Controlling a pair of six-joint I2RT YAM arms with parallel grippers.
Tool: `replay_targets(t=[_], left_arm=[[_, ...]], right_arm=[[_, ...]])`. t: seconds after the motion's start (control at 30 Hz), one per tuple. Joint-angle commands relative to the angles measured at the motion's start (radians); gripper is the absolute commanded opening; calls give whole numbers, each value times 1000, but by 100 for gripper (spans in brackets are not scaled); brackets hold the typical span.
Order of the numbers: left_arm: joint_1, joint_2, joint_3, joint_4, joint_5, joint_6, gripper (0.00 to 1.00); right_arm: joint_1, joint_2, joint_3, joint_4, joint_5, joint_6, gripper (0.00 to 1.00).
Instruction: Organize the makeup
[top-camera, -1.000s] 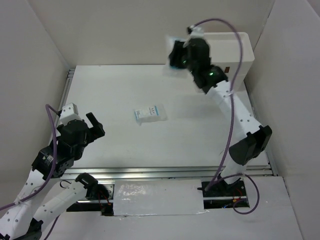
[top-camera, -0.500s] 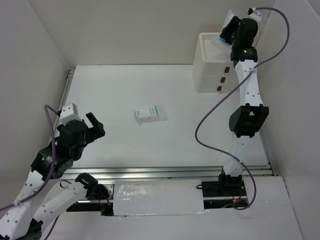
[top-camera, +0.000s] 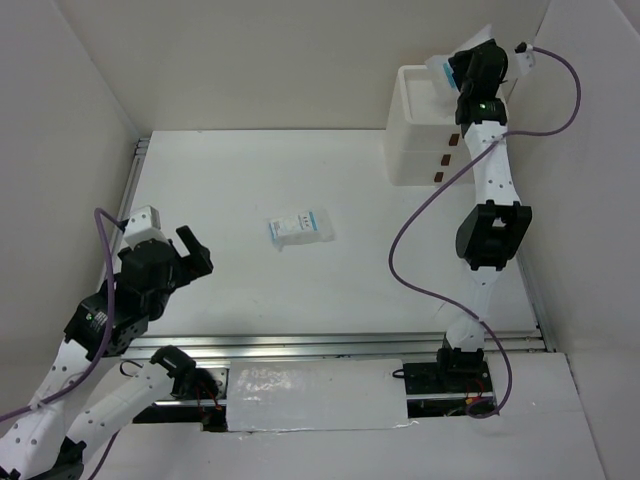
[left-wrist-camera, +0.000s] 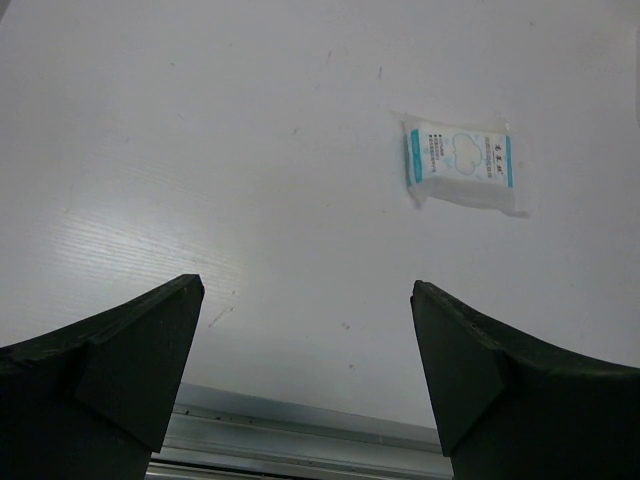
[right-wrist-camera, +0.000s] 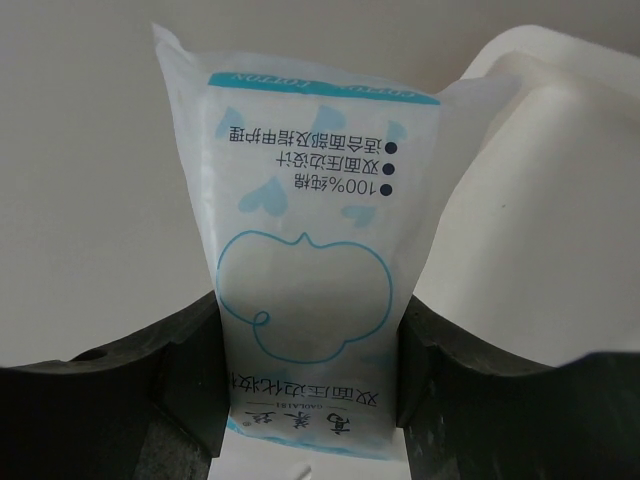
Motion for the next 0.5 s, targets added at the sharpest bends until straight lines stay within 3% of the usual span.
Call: replay_targets(t=[0.0,0.33,0.4,0.43,0.47], left_arm=[[2,-24,-4,34,-1,17,99],[0,-24,-6,32,-4,16,99],[0,-24,-7,32,-6,16,99],[0,-21,-7,32,-3,16,99],[0,-21,-7,34,-3,17,100]], right_arm=[[-10,45,-8,77,36,222,61],[-41,201,92,164,-67,416,63],[-42,214,98,172,-67,411,79],[-42,208,78,181,-65,408,98],[-42,196,63,193,-59,401,100]])
